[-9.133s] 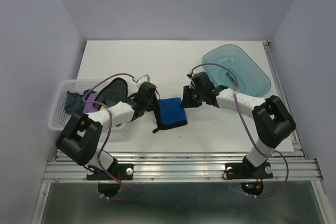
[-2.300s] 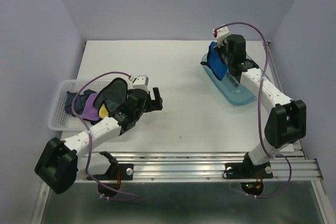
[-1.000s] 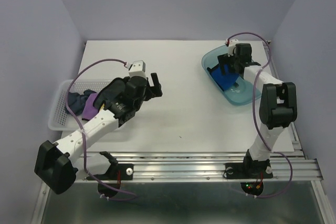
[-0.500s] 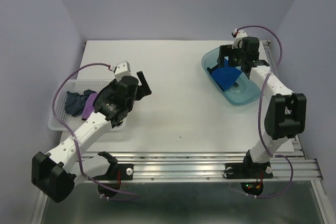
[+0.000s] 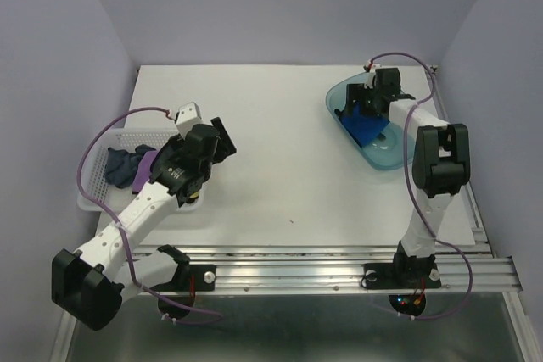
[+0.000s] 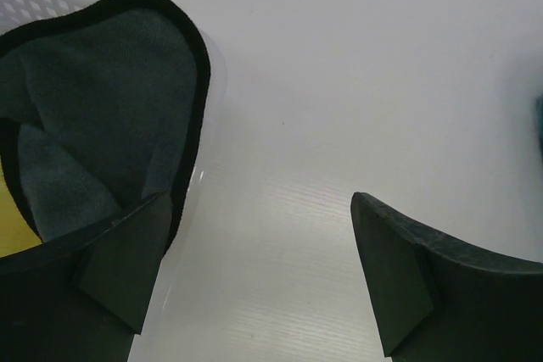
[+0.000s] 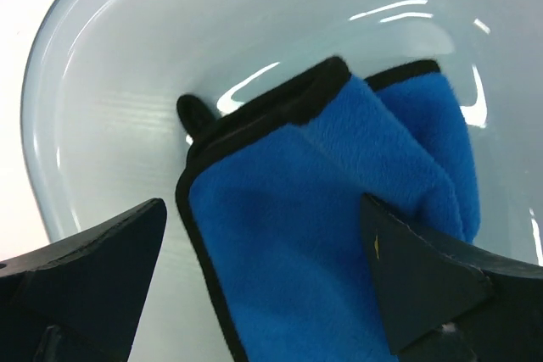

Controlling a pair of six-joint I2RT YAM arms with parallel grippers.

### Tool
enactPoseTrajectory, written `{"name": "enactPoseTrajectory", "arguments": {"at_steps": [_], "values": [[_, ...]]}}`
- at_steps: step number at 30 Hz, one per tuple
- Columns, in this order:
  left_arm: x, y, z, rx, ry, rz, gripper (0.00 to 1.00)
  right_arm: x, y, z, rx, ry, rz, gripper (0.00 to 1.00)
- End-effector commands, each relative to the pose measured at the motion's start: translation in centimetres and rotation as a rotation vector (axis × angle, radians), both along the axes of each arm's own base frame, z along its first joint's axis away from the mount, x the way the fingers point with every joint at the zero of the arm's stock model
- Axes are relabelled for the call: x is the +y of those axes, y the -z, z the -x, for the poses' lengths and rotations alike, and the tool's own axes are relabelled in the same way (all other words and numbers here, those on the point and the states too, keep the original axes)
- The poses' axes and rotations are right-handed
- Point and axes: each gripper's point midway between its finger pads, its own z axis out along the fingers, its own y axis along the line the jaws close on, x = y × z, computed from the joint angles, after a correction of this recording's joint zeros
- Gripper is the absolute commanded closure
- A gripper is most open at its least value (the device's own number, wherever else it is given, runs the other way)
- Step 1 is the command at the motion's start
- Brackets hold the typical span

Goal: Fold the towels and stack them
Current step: Neatly place the folded towel into the bin, then grab crumpled towel

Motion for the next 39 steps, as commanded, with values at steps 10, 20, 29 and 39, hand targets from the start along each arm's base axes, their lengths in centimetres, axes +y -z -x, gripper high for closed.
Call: {"name": "enactPoseTrajectory", "arguments": {"at_steps": [10, 20, 29, 39], "values": [[3.1, 0.3, 0.8, 0.050, -0.185, -0.023, 0.01, -2.8, 0.4, -3.8, -0.049, 0.134, 0.097, 0.00], [3.8, -0.8, -0.1, 0.024, -0.210, -0.025, 0.01, -1.3, -9.9, -2.6, -0.274, 0.095, -0.009, 0.00], [8.5, 0.1, -3.8, 0.045, -0.303, -0.004, 0.01, -1.5, -15.5, 5.2, -0.367, 0.197, -0.149, 0.00], [10.8, 2.1, -7.5, 0.055, -0.165, -0.005, 0.01, -0.2, -14.9, 11.2, -0.385, 0.191, -0.285, 0.00]]}}
